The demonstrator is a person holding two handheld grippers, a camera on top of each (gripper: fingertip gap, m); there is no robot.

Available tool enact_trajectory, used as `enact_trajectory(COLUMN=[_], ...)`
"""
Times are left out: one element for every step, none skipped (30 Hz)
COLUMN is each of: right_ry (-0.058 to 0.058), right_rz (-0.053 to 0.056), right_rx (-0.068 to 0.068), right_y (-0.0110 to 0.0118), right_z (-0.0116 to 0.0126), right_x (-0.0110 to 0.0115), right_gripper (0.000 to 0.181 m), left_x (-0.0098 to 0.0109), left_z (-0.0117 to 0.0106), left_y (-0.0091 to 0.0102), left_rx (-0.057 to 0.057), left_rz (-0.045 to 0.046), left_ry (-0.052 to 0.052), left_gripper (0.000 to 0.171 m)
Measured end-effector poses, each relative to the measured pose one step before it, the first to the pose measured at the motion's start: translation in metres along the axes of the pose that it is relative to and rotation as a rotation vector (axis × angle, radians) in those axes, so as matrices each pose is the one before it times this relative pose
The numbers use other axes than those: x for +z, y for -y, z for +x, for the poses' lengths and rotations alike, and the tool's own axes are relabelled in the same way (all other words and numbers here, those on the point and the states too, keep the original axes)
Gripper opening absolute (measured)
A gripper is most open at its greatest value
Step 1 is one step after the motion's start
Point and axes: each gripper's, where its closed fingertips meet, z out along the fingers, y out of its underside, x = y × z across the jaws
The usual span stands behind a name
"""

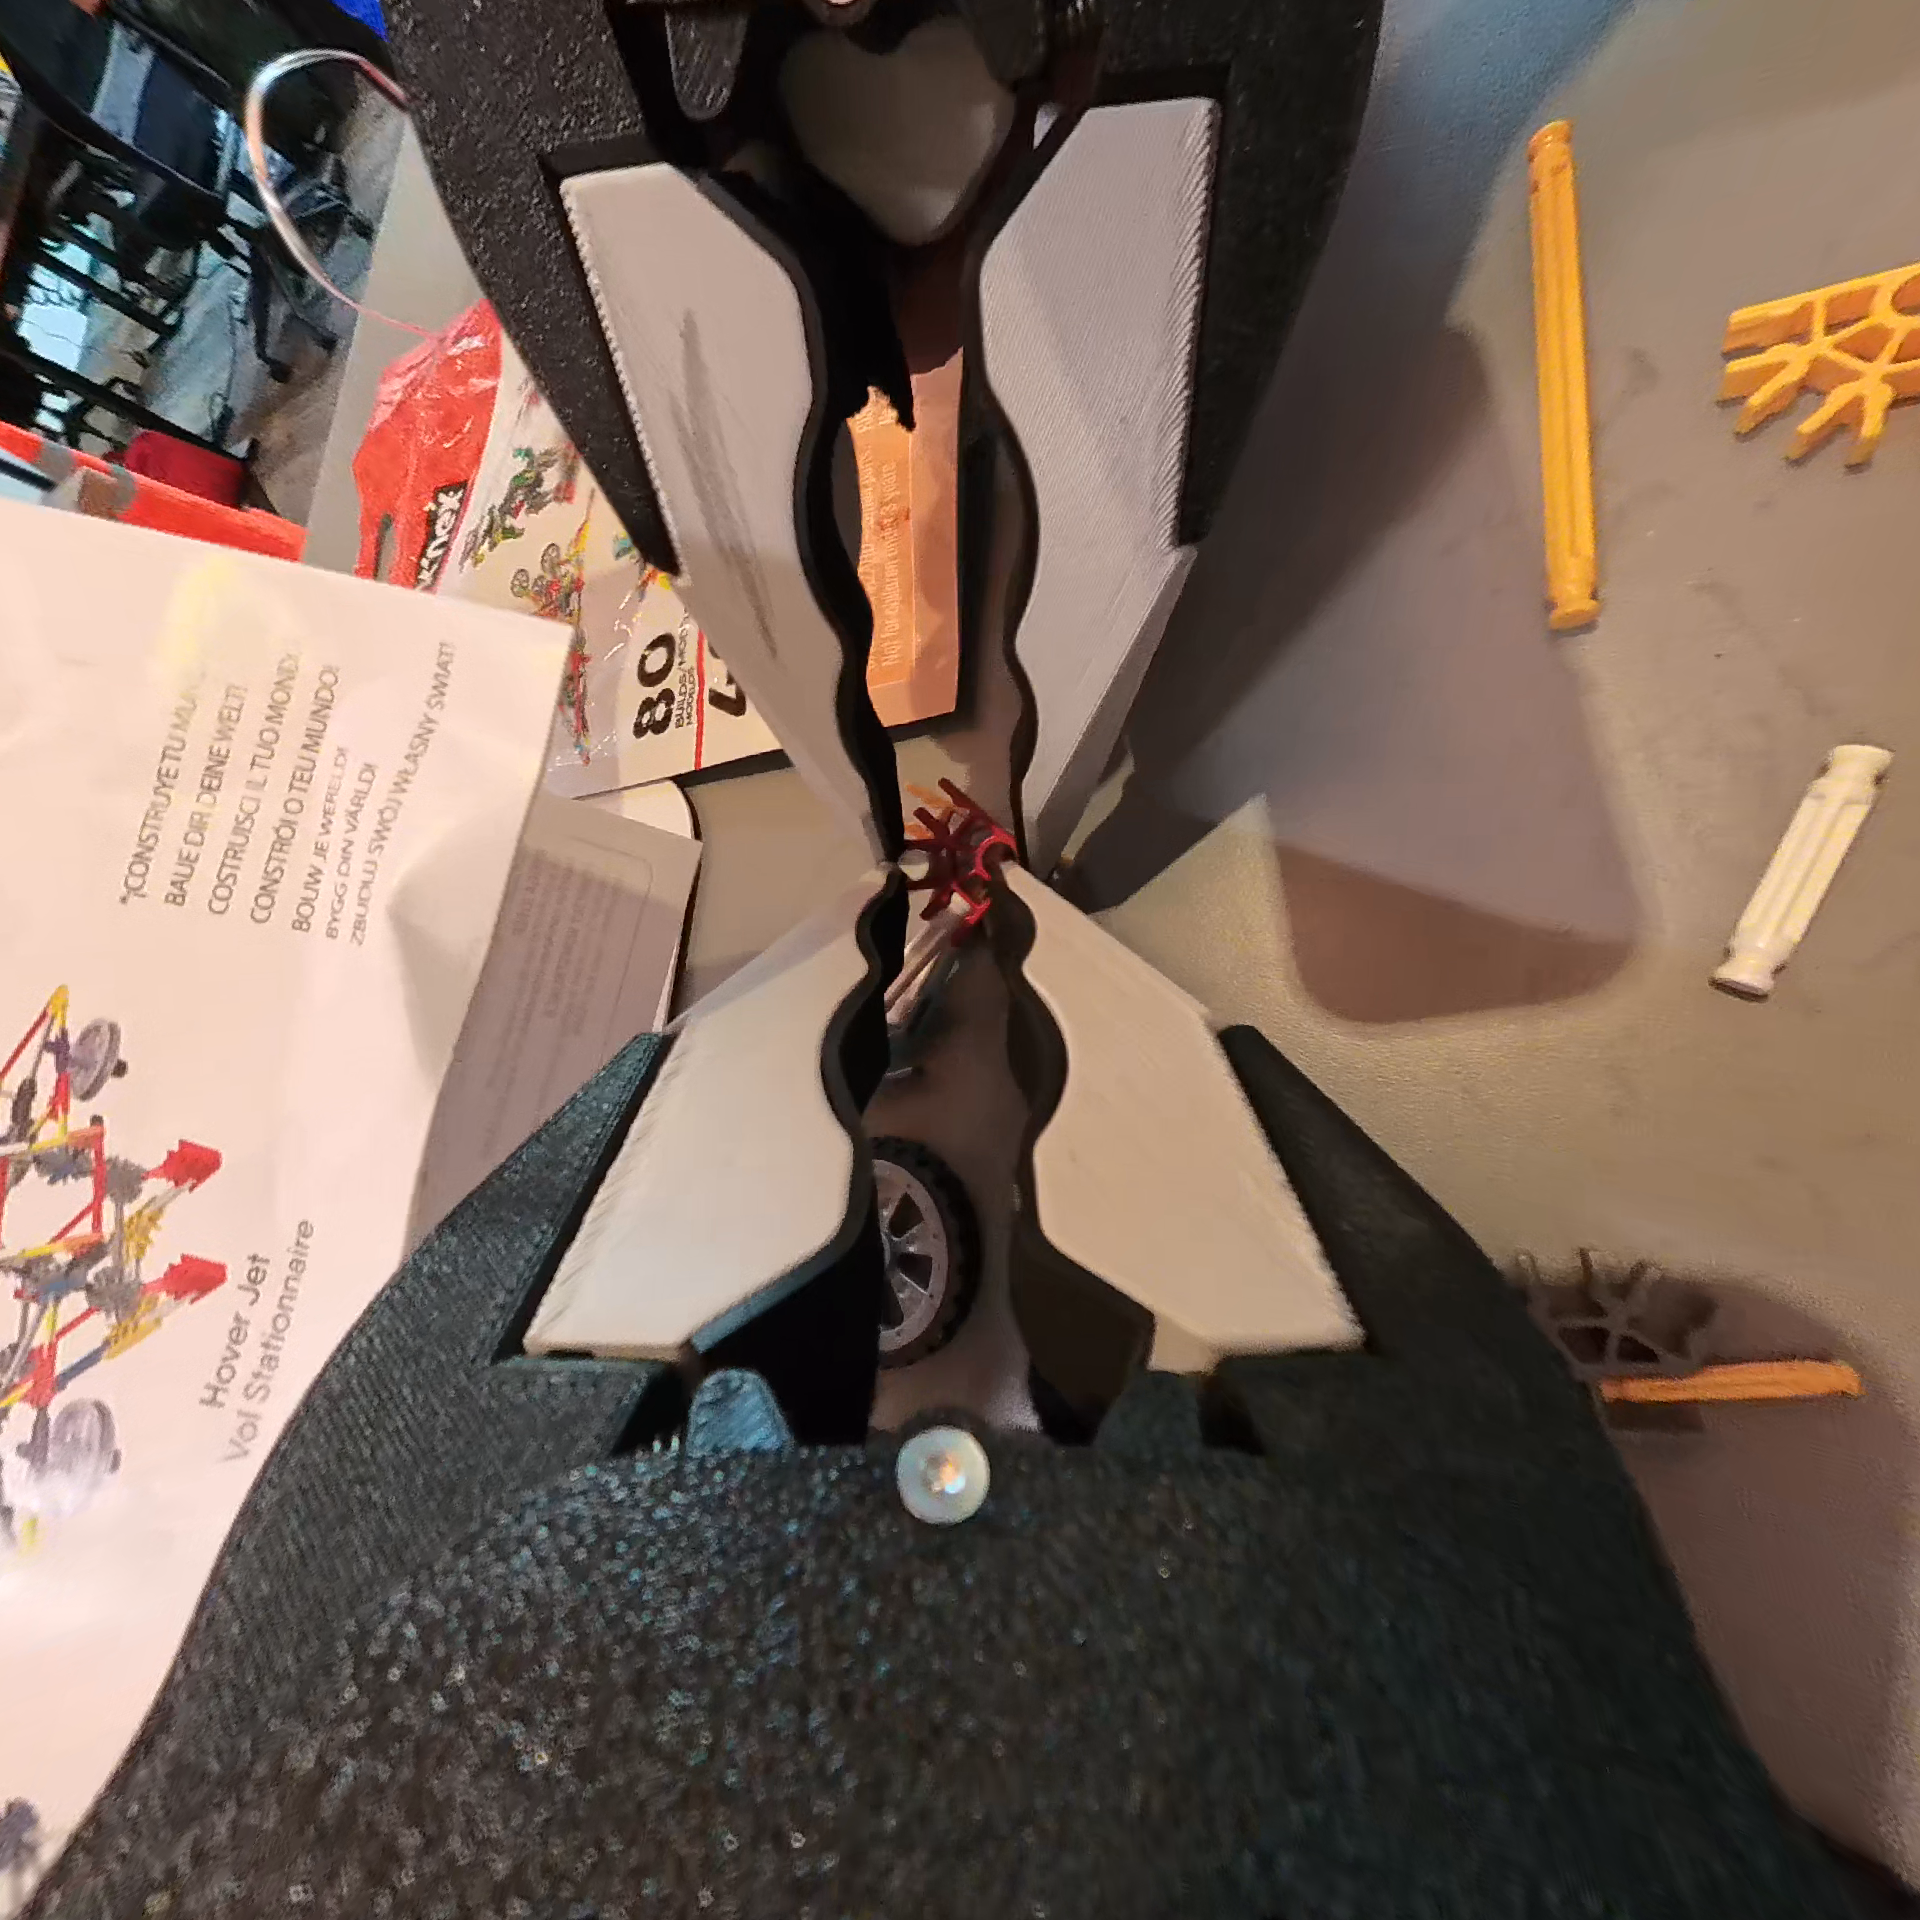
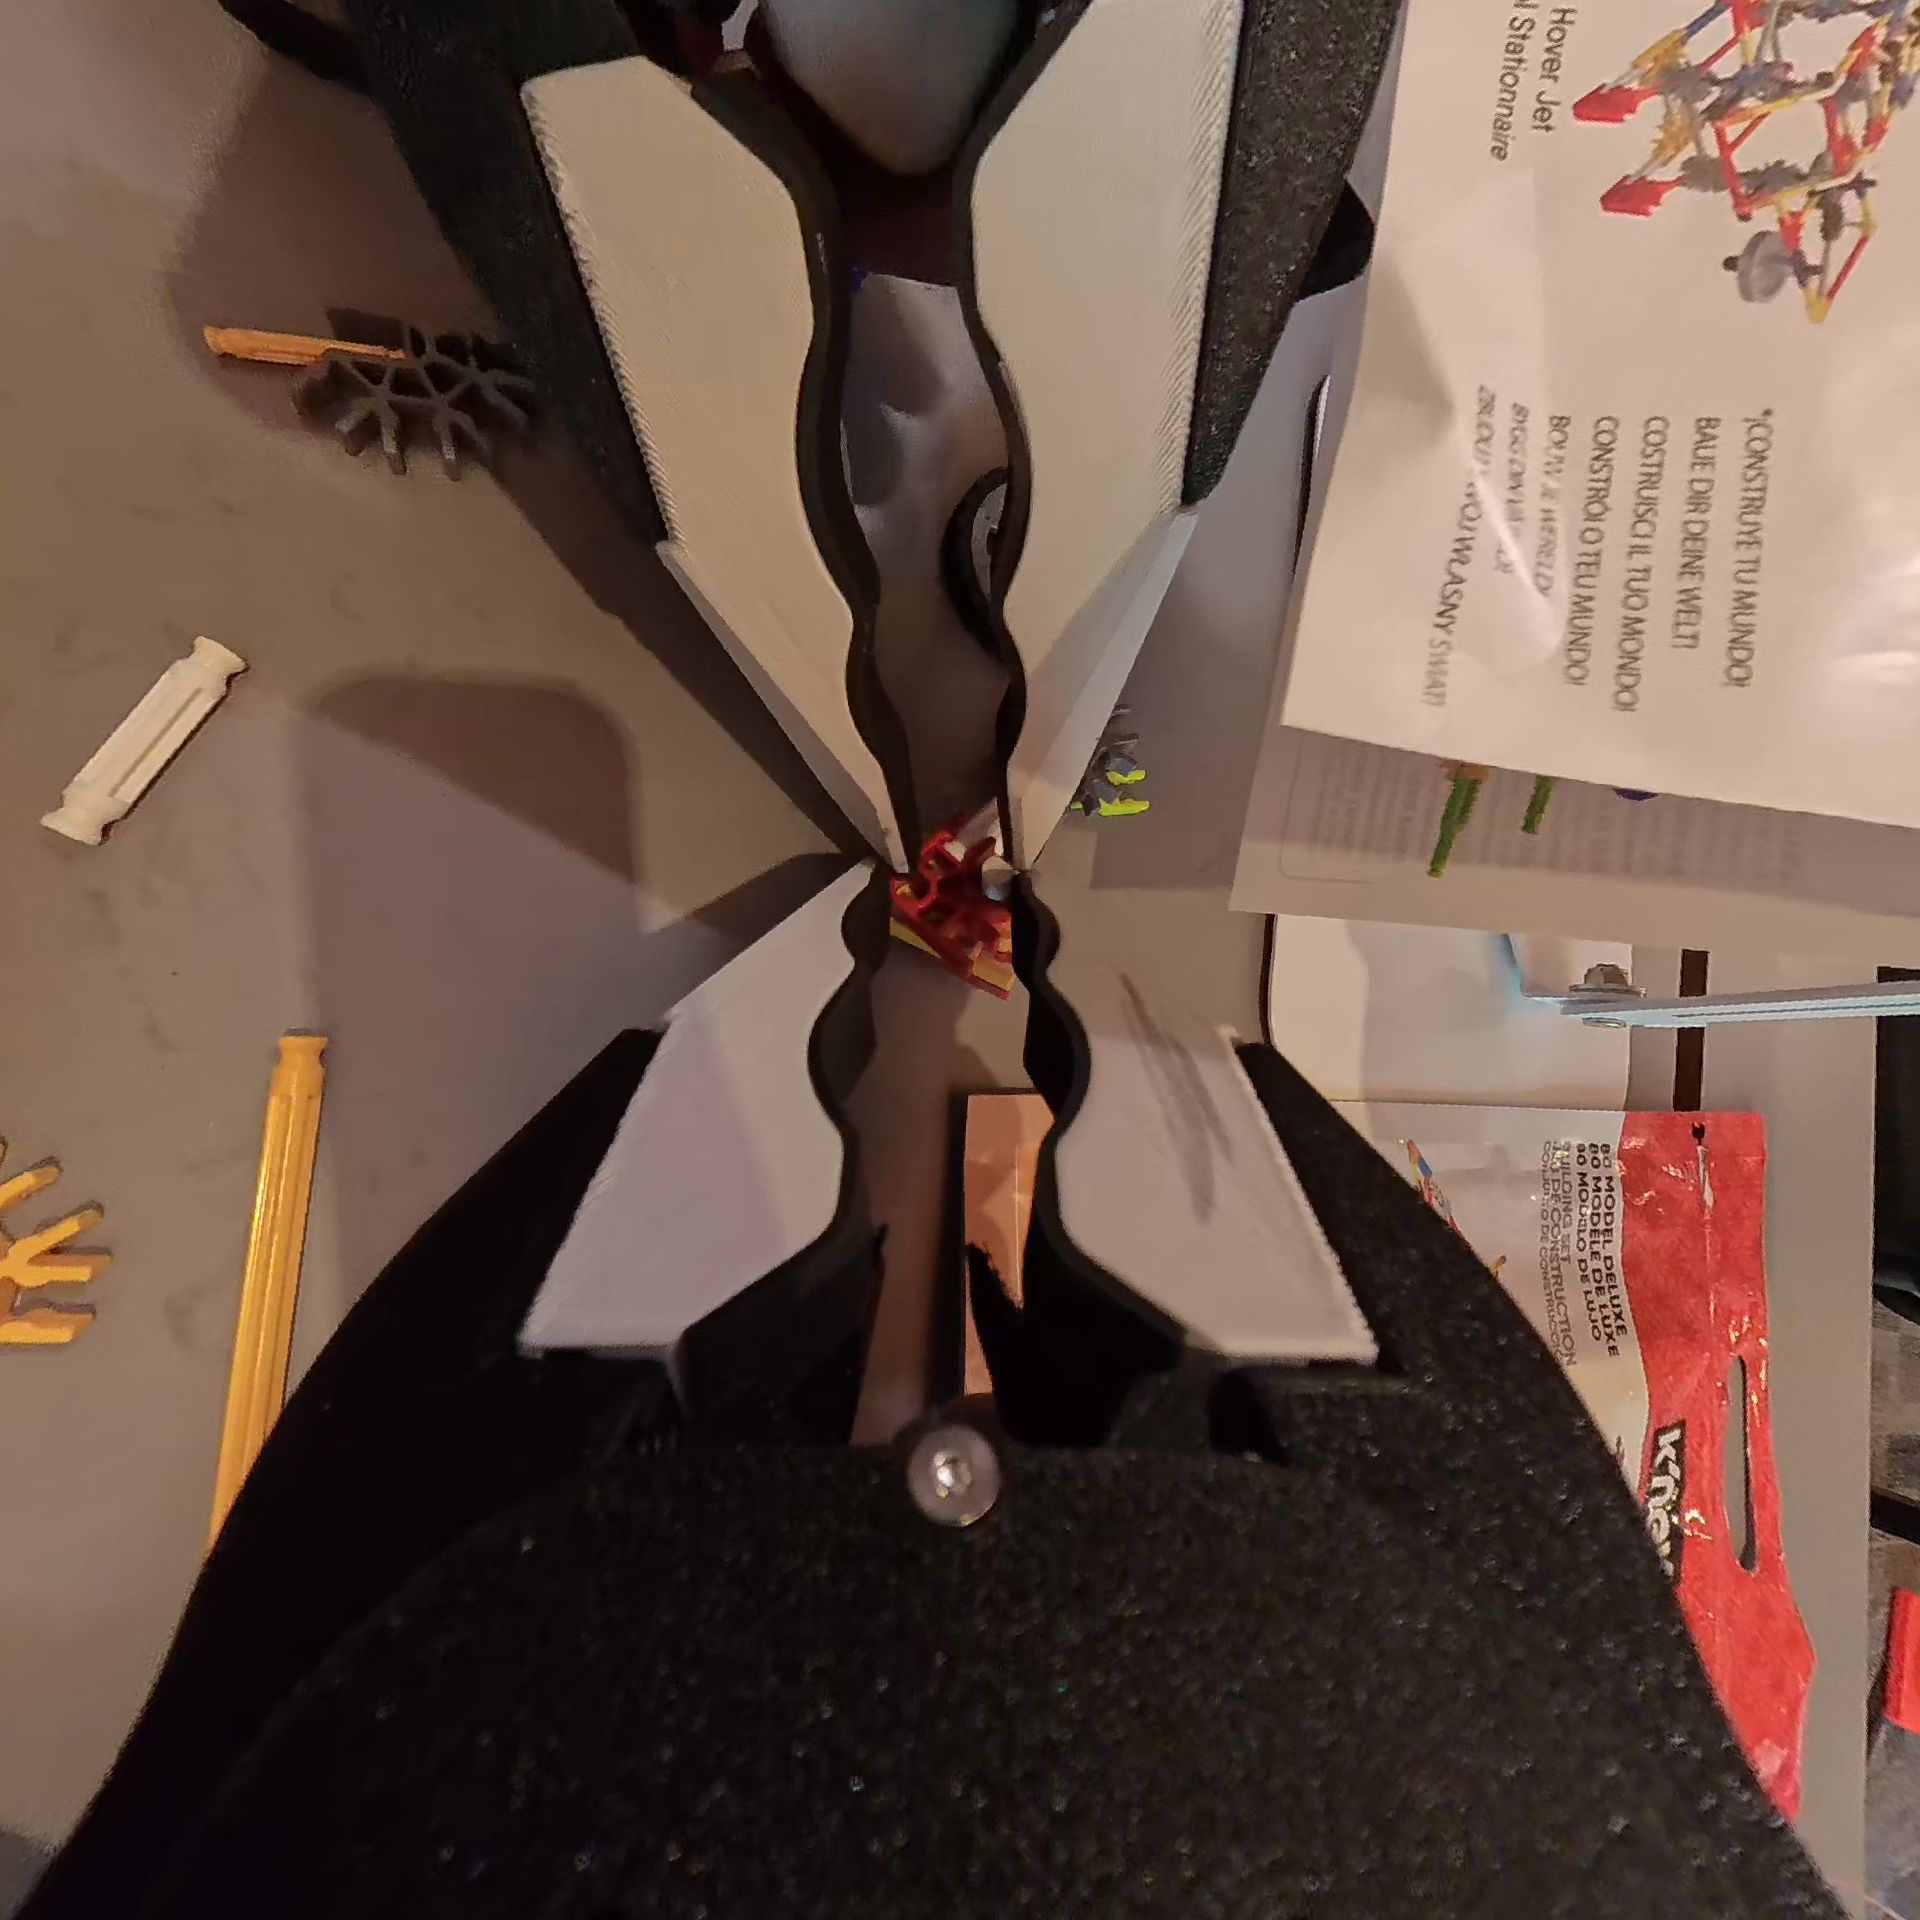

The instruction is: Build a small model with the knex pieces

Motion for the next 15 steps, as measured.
enact_trajectory(right_ry=[0.0041, 0.0015, 0.001, 0.001, 0.0015, 0.0008, 0.005, 0.0024, 0.0, 0.0011, 0.0022, 0.0014, 0.0009, 0.0009, 0.0003], right_rz=[0.001, 0.0023, 0.0018, 0.0007, 0.0012, 0.002, 0.0021, -0.0009, -0.0007, -0.0008, 0.0008, 0.0038, 0.0042, 0.0021, 0.0012], right_rx=[0.0003, 0.0022, 0.0024, -0.0018, 0.0011, 0.0014, -0.0011, -0.0014, -0.0009, 0.0005, 0.002, 0.0023, 0.001, 0.0, -0.0003], right_y=[-0.00013, -0.00002, -0.00012, -0.00022, -0.00012, -0.00012, -0.00014, -0.00028, -0.00009, -0.00027, -0.00025, -0.00016, 0.00006, -0.00017, -0.00012], right_z=[-0.00053, -0.00016, -0.00004, -0.00016, -0.0002, -0.00005, -0.00102, -0.00041, -0.00008, -0.00003, -0.00003, -0.00008, -0.0001, 0.00002, 0.0001], right_x=[-0.00025, 0.00002, 0.00014, -0.00001, 0.00006, 0.00007, -0.00002, -0.00014, 0.00014, -0.00009, -0.00012, 0.00003, 0.00022, 0.0, -0.00008], right_gripper=[0.021, 0.021, 0.021, 0.021, 0.021, 0.021, 0.022, 0.022, 0.022, 0.022, 0.022, 0.022, 0.022, 0.022, 0.022], left_x=[-0.0003, -0.00025, -0.00013, -0.00019, -0.00007, 0.00017, 0.00102, -0.00015, 0.00005, 0.00007, 0.00009, -0.00007, -0.00017, -0.00009, 0.00019], left_z=[0.00064, 0.00025, 0.00039, 0.00045, 0.0002, 0.00057, 0.00255, 0.00019, -0.00138, 0.0002, 0.0007, 0.00033, 0.00089, 0.0007, -0.00069], left_y=[0.00027, 0.00003, -0.00003, 0.00006, 0.00006, -0.00058, -0.00242, 0.00095, -0.0001, 0.0002, 0.00017, -0.00004, -0.00025, -0.00002, 0.00027], left_rx=[-0.0012, -0.011, -0.0129, -0.0111, -0.0062, -0.0022, -0.0125, -0.0044, 0.0019, 0.0076, -0.0031, -0.0028, 0.0038, -0.0028, 0.0023], left_rz=[0.00068, 0.0013, 0.00188, 0.00219, 0.00229, -0.00329, -0.01344, 0.01034, -0.00101, -0.00333, -0.0006, 0.00079, -0.00177, -0.00282, -0.00095], left_ry=[-0.0092, -0.0112, -0.0122, -0.013, -0.0121, -0.0127, -0.0273, -0.0113, 0.0045, 0.0031, -0.0025, -0.0012, -0.0028, -0.006, 0.005], left_gripper=[0.015, 0.015, 0.015, 0.016, 0.016, 0.016, 0.017, 0.017, 0.017, 0.017, 0.017, 0.017, 0.018, 0.02, 0.021])
